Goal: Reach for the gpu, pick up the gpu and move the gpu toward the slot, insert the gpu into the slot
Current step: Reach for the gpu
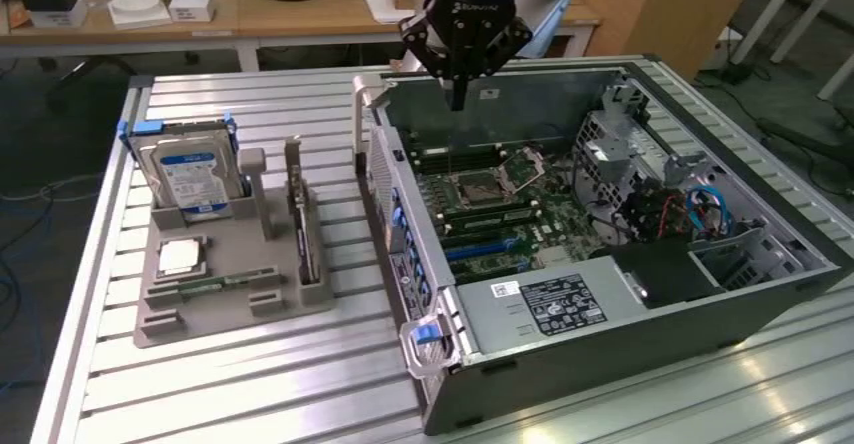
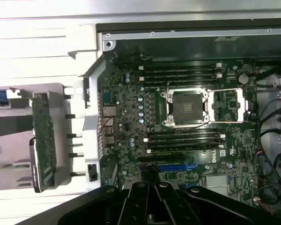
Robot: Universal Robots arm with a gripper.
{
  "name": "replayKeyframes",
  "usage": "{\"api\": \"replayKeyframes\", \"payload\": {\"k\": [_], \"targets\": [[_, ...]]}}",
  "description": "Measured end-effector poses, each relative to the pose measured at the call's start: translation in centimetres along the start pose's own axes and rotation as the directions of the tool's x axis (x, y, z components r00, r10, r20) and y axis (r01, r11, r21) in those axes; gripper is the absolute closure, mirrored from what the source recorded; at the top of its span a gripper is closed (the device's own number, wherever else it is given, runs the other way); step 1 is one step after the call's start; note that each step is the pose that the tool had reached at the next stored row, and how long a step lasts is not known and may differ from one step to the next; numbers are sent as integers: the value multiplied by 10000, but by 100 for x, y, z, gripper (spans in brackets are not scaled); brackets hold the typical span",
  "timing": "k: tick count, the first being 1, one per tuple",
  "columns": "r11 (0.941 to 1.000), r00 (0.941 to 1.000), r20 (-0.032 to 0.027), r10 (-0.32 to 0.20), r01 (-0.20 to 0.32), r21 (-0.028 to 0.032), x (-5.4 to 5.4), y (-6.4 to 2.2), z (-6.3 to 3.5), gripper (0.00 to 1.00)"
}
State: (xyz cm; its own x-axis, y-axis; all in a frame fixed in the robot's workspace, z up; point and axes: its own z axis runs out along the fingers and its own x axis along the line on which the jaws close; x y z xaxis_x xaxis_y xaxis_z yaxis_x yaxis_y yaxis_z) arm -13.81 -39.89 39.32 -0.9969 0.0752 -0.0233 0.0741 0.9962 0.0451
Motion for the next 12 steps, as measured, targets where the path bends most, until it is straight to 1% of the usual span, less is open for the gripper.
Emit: {"api": "replayKeyframes", "payload": {"k": [12], "targets": [[10000,10000,0,1,-1,0,331,-25,-6,90]]}}
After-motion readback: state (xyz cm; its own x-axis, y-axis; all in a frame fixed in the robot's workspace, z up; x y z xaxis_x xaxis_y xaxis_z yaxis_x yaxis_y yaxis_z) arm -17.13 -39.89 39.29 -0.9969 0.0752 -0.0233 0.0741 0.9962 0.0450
